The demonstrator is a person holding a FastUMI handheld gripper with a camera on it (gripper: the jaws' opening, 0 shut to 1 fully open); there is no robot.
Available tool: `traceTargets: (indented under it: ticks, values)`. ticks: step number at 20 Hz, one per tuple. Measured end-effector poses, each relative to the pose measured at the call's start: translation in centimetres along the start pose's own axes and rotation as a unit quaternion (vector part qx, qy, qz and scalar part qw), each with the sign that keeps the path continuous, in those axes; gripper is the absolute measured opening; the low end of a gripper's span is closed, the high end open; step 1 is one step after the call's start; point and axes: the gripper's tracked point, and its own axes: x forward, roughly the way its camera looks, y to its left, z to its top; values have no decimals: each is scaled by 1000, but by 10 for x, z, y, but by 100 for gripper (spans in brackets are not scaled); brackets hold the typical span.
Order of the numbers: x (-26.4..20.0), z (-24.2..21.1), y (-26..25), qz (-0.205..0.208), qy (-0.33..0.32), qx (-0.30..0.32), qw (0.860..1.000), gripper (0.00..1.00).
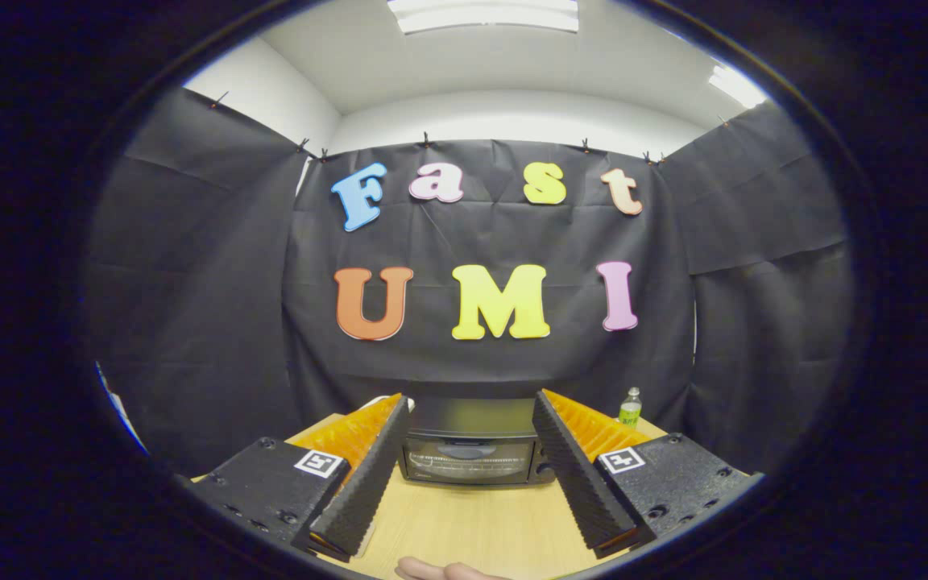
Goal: Open the toaster oven, put the food inside, and close the toaster oven door.
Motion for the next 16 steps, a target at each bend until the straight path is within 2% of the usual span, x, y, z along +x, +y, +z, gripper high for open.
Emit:
traceTargets:
  ticks: [6,16]
  values:
    - [3,-8,-11,-10,13,26,1000,100]
    - [1,-6,-15,-8,12,28,999,100]
